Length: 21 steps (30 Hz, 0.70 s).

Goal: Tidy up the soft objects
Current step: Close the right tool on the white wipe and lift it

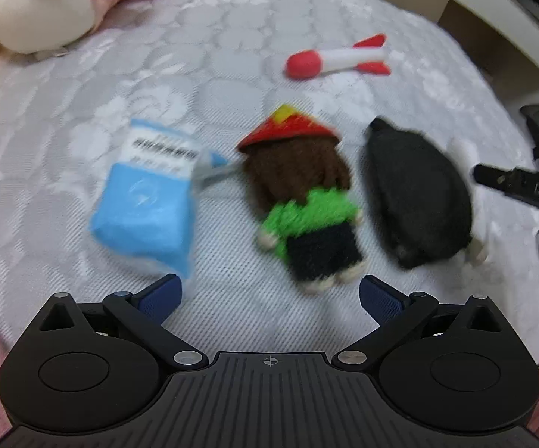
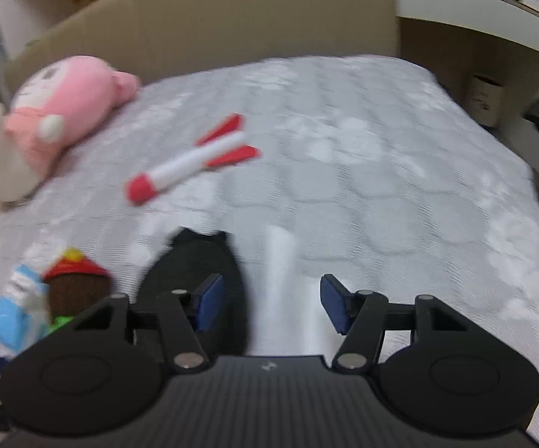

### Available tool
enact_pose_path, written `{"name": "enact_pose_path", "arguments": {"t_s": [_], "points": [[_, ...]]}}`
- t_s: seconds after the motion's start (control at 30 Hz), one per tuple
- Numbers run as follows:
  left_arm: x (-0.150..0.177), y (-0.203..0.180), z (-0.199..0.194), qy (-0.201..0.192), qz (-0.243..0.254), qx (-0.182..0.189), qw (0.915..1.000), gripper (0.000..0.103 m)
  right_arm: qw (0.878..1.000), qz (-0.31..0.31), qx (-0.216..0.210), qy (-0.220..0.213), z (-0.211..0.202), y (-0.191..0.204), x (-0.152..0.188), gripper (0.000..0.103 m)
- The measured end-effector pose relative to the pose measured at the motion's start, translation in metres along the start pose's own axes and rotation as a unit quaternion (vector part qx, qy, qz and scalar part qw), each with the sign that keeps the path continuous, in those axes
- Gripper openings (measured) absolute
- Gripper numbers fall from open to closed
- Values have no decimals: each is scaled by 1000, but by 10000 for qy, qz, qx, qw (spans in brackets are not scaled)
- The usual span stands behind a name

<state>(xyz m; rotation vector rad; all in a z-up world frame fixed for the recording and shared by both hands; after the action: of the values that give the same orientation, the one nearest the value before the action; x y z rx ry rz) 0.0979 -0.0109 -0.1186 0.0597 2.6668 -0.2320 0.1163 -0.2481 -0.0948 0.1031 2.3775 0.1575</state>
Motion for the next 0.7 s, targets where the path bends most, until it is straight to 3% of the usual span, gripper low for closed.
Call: {"name": "enact_pose_path", "arguments": {"t_s": [0.17, 0.23, 0.47, 0.57, 0.63, 0.7], "points": [[-25, -10, 28, 16, 2, 48, 10000, 103, 9999, 134, -41, 46, 12, -4, 4, 65], [-35, -13, 42, 60, -2, 59, 10000, 103, 9997, 242, -40, 92, 19, -9, 6, 57], [-42, -22, 69, 175, 145, -12, 9997, 103, 9978, 617, -39, 254, 42, -25, 15, 51], [-43, -25, 71, 104, 259, 15, 9996, 103, 9951, 917, -214, 316, 46, -26, 12, 33], [-43, -27, 72, 42, 327, 59, 9994, 103, 9923, 1141, -338, 332, 47, -32, 16, 10], [-42, -29, 69, -112, 424, 177, 9989, 95, 9921, 1191, -271, 271, 41, -40, 19, 7]]}}
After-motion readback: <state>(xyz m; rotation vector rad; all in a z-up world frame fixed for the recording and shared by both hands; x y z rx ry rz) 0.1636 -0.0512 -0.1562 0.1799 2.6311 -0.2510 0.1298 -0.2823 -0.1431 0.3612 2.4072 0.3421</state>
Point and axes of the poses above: each gripper's, at about its wrist camera, not at the fingertips, and z roughly the way its jaws point, y to its left, x to its underside, the point moved 6 cm from there along z, roughly the way its jaws point, and after that the axes turned 2 degrees about -x, right-handed, at the moved point
